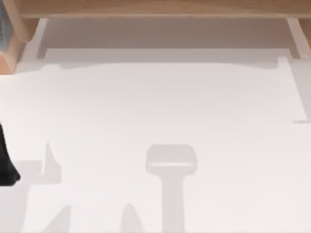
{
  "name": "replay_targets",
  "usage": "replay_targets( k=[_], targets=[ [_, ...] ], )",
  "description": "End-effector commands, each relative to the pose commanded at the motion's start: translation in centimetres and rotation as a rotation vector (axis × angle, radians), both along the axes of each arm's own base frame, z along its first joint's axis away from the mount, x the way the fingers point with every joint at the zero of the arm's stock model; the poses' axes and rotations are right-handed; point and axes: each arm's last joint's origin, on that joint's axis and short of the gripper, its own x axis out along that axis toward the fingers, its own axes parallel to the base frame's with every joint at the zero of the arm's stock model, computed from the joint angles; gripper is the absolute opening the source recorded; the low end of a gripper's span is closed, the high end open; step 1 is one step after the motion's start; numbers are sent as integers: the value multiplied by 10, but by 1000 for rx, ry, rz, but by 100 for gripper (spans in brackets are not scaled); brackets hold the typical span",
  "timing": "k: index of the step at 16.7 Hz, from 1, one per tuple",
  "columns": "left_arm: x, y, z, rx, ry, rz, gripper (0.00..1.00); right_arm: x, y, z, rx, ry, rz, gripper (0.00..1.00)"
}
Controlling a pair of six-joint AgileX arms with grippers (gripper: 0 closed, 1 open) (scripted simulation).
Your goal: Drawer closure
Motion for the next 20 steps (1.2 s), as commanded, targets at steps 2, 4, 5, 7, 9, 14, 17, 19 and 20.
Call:
replay_targets(
  k=[2,4,5,7,9,14,17,19,20],
  targets=[
    [0,0,0,0,0,0,100,1,1,0,2,1,3,100],
    [0,0,0,0,0,0,100,9,0,0,0,0,0,100],
    [0,0,0,0,0,0,100,15,0,0,0,0,0,100],
    [0,0,0,0,0,0,100,24,0,0,0,0,0,100],
    [0,0,0,0,0,0,100,25,0,0,0,0,0,100],
    [0,0,0,0,0,0,100,25,0,0,0,0,0,77],
    [0,0,0,0,0,0,100,25,0,0,0,0,0,55],
    [0,0,0,0,0,0,100,25,0,0,0,0,0,40],
    [0,0,0,0,0,0,100,25,0,0,0,0,0,32]
  ],
)
